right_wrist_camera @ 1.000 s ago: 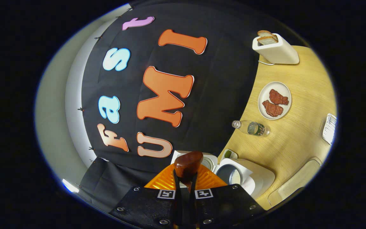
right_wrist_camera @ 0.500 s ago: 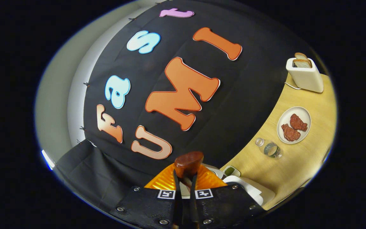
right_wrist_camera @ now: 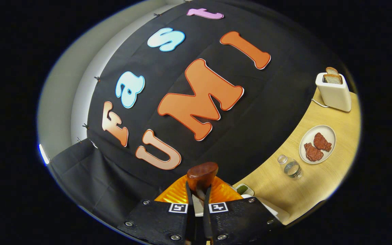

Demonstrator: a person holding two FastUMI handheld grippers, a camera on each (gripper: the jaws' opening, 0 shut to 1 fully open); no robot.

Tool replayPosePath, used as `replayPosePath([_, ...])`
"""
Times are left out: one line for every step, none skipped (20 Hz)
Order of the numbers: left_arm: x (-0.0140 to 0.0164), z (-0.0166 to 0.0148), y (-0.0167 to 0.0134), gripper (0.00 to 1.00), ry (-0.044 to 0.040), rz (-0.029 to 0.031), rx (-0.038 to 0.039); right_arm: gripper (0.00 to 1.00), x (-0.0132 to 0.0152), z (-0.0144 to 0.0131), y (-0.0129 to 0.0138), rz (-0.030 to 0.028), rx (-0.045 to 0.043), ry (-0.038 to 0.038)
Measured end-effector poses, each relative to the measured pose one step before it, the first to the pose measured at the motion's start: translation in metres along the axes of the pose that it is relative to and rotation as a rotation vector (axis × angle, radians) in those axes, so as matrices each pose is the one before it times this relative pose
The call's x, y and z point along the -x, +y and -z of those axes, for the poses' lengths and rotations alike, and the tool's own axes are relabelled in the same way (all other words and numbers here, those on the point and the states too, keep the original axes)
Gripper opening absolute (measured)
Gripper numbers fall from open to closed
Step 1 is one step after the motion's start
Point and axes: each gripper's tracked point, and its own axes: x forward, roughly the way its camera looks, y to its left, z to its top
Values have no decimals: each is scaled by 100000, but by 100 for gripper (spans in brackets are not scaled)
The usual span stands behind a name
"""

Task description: Close the left gripper, press the button to open the rice cooker; take a wooden spoon from the chopstick holder with the right hand, scoop a spoonful of rice and pour it into the rice cooker, then put the wooden spoon back into the chopstick holder.

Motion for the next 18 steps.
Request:
replayPosePath([-12, -129, -44, 100, -223, 364, 252, 8, -89, 108, 69, -121, 1544, -458])
replayPosePath([49, -49, -142, 100, -227, 637, 549, 8, -103, -6, 159, -335, 1644, -553])
replayPosePath([-51, -126, -131, 100, -181, 666, 527, 8, -61, -94, 197, -280, 1457, -498])
replayPosePath([119, 71, -102, 100, -90, 467, 235, 8, 34, 105, 138, -213, 1458, -559])
replayPosePath([9, -87, -71, 100, -218, 283, -46, 8, -120, -76, 0, -226, 1601, -837])
replayPosePath([11, -56, -23, 100, -319, 99, -334, 8, -42, -30, 7, 20, 1598, -832])
replayPosePath([-53, -34, -61, 100, -122, -143, -493, 8, -33, -74, 15, 377, 1131, -963])
replayPosePath([-31, -14, -8, 100, -30, -171, -518, 8, 172, -73, 113, 217, 1049, -757])
replayPosePath([-8, 2, -9, 100, 1, -34, -389, 8, -99, 73, 78, -151, 1059, -152])
replayPosePath([-16, 31, -51, 100, -29, 96, -111, 8, -62, 47, 101, -233, 786, -317])
replayPosePath([-11, -80, -92, 100, 47, 328, 149, 8, -67, 7, 148, -266, 932, -157])
replayPosePath([0, 50, -26, 100, 32, 143, 150, 8, -12, 136, 12, -470, 1504, -54])
replayPosePath([-40, -70, 49, 100, -31, -71, 60, 8, -9, 90, 94, -420, 1643, -327])
replayPosePath([-72, 51, 67, 100, 10, -168, -36, 8, 29, 6, 147, -487, 2071, -458])
replayPosePath([-38, -76, 70, 100, 3, -271, -94, 8, -45, -24, 107, -694, 2146, -498])
replayPosePath([-19, 42, 44, 100, -78, -152, -66, 8, -65, 4, 203, -583, 1665, -400])
replayPosePath([13, 8, 17, 100, 27, -42, 58, 8, -44, 50, 173, -601, 1181, -99])
replayPosePath([7, 62, -41, 100, 83, 140, 5, 8, 181, 19, 359, -535, 1051, -270])
